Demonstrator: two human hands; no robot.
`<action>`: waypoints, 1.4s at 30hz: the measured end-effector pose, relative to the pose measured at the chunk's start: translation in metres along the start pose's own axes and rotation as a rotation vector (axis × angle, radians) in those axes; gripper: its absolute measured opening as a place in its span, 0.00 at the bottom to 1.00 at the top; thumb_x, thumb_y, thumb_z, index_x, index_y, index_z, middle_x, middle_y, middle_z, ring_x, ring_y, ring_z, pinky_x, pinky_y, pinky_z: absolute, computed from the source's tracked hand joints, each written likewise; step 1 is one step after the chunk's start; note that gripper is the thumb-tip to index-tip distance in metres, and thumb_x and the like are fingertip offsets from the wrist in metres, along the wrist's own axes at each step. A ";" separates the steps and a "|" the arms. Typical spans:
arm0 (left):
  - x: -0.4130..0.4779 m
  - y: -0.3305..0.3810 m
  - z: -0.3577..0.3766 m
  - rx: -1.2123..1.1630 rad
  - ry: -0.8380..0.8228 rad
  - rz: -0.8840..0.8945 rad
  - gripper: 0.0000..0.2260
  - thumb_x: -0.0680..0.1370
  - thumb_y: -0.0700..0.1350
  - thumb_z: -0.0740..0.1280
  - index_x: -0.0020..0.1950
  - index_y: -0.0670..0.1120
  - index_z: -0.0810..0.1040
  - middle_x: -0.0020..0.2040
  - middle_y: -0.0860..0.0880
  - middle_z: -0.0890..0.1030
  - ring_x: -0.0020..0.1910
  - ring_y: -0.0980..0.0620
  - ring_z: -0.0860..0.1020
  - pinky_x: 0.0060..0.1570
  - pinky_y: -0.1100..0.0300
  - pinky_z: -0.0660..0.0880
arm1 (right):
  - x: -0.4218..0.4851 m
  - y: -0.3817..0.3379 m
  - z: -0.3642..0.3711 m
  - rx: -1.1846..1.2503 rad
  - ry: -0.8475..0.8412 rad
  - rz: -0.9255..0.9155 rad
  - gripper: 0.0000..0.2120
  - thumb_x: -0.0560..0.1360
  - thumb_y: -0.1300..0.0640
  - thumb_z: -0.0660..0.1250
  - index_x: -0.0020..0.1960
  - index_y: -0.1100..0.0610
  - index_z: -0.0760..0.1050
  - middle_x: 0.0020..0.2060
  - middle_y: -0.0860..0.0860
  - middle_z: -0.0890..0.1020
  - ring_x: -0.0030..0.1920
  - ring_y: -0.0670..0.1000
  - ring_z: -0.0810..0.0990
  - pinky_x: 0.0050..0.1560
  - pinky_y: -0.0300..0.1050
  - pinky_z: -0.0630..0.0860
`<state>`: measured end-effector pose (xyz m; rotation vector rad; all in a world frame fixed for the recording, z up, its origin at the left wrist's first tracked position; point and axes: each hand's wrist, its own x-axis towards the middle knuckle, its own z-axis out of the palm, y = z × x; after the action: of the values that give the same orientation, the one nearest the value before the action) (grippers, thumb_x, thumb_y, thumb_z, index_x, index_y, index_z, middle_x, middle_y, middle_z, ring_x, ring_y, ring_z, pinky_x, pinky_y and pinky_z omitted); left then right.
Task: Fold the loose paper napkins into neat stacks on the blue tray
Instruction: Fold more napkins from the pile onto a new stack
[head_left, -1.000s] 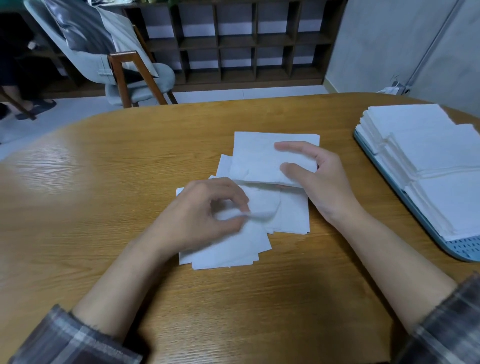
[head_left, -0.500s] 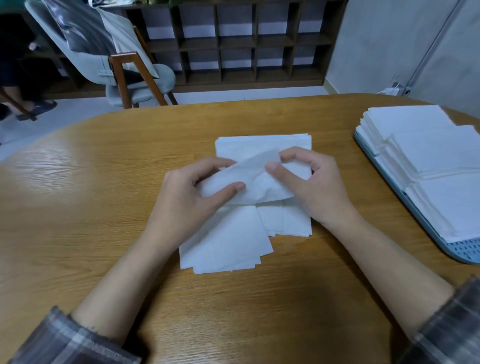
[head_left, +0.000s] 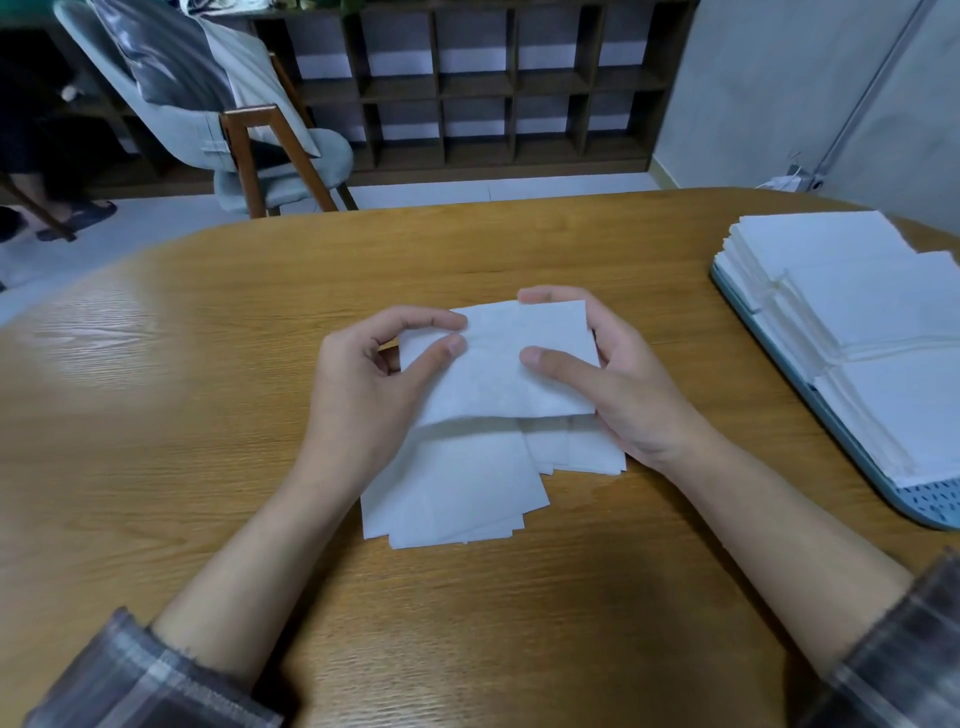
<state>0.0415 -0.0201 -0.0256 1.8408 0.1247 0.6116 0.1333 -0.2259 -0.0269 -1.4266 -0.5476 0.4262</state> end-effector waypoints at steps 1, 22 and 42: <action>0.000 -0.001 0.000 -0.015 0.002 -0.017 0.04 0.78 0.42 0.77 0.52 0.49 0.88 0.42 0.58 0.86 0.32 0.58 0.75 0.33 0.66 0.71 | 0.000 -0.001 0.000 0.009 -0.005 0.000 0.20 0.78 0.61 0.73 0.68 0.49 0.77 0.55 0.48 0.85 0.55 0.50 0.85 0.54 0.48 0.82; -0.005 0.014 0.003 -0.007 -0.188 -0.106 0.25 0.81 0.56 0.69 0.76 0.62 0.66 0.50 0.65 0.82 0.40 0.62 0.78 0.45 0.68 0.75 | -0.001 -0.008 -0.002 -0.072 0.035 -0.079 0.35 0.80 0.66 0.71 0.77 0.38 0.62 0.64 0.56 0.82 0.61 0.57 0.85 0.59 0.59 0.84; 0.002 -0.011 -0.015 0.583 -0.494 0.094 0.24 0.77 0.53 0.76 0.72 0.62 0.76 0.60 0.61 0.79 0.64 0.63 0.75 0.64 0.62 0.70 | 0.008 0.000 -0.023 -0.398 0.355 -0.076 0.17 0.80 0.68 0.68 0.59 0.49 0.86 0.57 0.35 0.85 0.62 0.29 0.77 0.62 0.22 0.68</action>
<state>0.0385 -0.0023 -0.0312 2.5217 -0.1298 0.1677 0.1533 -0.2394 -0.0272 -1.8078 -0.4070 -0.0055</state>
